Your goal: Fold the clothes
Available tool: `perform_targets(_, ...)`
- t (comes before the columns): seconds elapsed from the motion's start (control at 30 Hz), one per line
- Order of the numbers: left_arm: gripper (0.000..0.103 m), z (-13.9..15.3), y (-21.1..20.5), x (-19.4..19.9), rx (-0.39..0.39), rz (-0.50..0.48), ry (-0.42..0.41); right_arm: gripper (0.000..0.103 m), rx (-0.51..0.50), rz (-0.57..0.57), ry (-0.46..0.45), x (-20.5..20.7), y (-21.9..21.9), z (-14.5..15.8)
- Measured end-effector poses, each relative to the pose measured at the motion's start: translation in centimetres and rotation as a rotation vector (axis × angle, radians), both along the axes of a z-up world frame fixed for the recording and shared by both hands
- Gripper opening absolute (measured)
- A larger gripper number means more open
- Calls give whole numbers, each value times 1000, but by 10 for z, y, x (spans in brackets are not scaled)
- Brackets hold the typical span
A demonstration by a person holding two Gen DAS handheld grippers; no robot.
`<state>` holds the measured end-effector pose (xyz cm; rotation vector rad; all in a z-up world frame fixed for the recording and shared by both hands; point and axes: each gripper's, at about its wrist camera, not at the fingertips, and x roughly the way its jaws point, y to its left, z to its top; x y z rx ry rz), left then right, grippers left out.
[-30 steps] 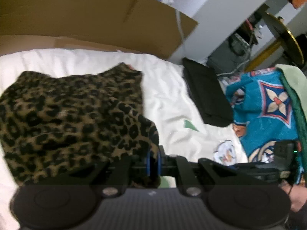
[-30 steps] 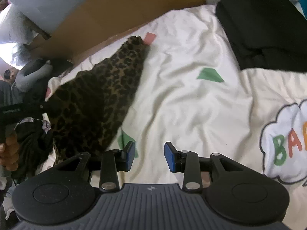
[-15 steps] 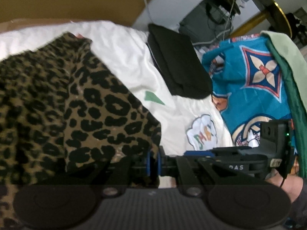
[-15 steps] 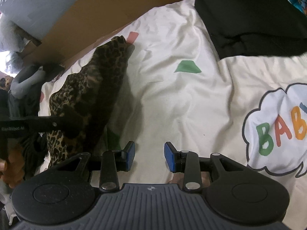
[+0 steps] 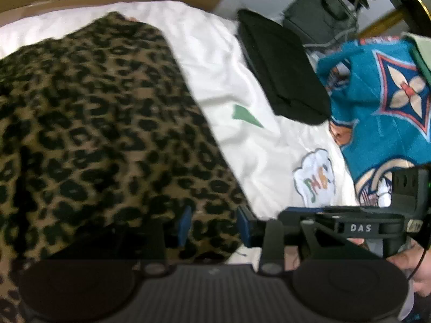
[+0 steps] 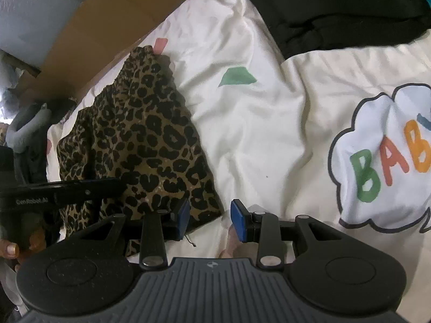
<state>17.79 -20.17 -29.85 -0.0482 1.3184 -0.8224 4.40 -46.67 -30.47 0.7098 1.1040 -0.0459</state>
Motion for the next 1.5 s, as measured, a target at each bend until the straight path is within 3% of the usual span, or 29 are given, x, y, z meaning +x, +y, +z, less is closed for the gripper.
perform_targets(0.47,41,1,94,14,61,173,-1,44,-78,55,40,24,23,-20)
perform_targets(0.73,41,-21,107,-5,49,124,105,44,-80,75,49,30,32,-30)
perform_targets(0.8,41,-26,106,-9,58,114,114,42,-85,82,55,31,36,-31)
perform_targets(0.83,41,-28,107,-9,63,115,119,30,-89,82,59,32,37,-32)
perform_targets(0.97,41,-30,110,-9,62,130,120,12,-48,78,67,33,36,-34)
perform_targets(1.07,41,-31,110,-8,64,136,116,7,-27,77,57,31,35,-31)
perform_targets(1.5,43,-34,95,-12,68,114,127,5,-104,-25,47,10,-4,-9)
